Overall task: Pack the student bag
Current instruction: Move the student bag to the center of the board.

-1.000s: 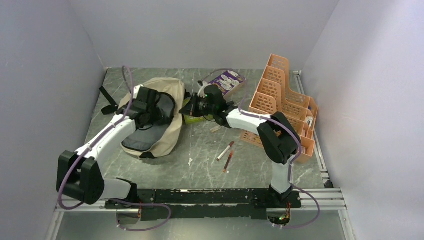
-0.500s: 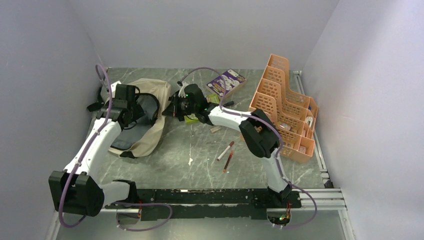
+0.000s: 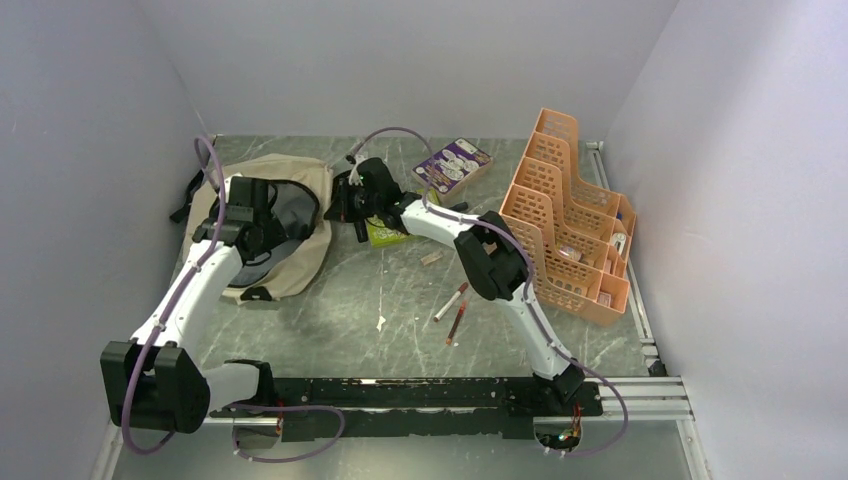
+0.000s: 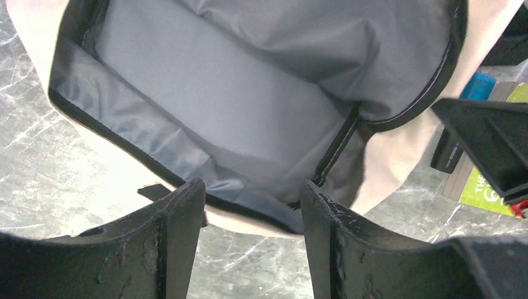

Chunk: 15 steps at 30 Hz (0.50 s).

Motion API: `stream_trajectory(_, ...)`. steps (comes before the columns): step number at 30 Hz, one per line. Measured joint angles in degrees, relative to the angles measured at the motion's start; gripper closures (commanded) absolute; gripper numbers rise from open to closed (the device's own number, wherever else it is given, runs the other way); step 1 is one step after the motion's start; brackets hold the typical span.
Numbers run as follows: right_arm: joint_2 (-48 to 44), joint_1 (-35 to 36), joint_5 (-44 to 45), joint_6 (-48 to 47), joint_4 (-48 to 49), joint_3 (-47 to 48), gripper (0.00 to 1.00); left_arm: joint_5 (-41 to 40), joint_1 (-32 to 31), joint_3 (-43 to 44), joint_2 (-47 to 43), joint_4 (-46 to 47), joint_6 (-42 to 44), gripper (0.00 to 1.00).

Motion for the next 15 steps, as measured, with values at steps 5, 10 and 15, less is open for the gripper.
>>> stream_trajectory(5,0.57,-1.55,4.81,-3.96,-2.43,1.62,0.61,0.11,0.61,-0.96,-0.02,0.13,0.63,0.37)
stream_trajectory(10,-4.92,-3.32,8.63,-8.22,-2.54,-5.92,0.57,0.35,2.03,-1.92,0.0,0.13,0.92,0.37)
stream_trajectory(15,-14.14,-3.91,8.83,-11.72,-1.53,-14.08,0.56,1.03,3.34,-1.95,0.66,0.66,1.09,0.38)
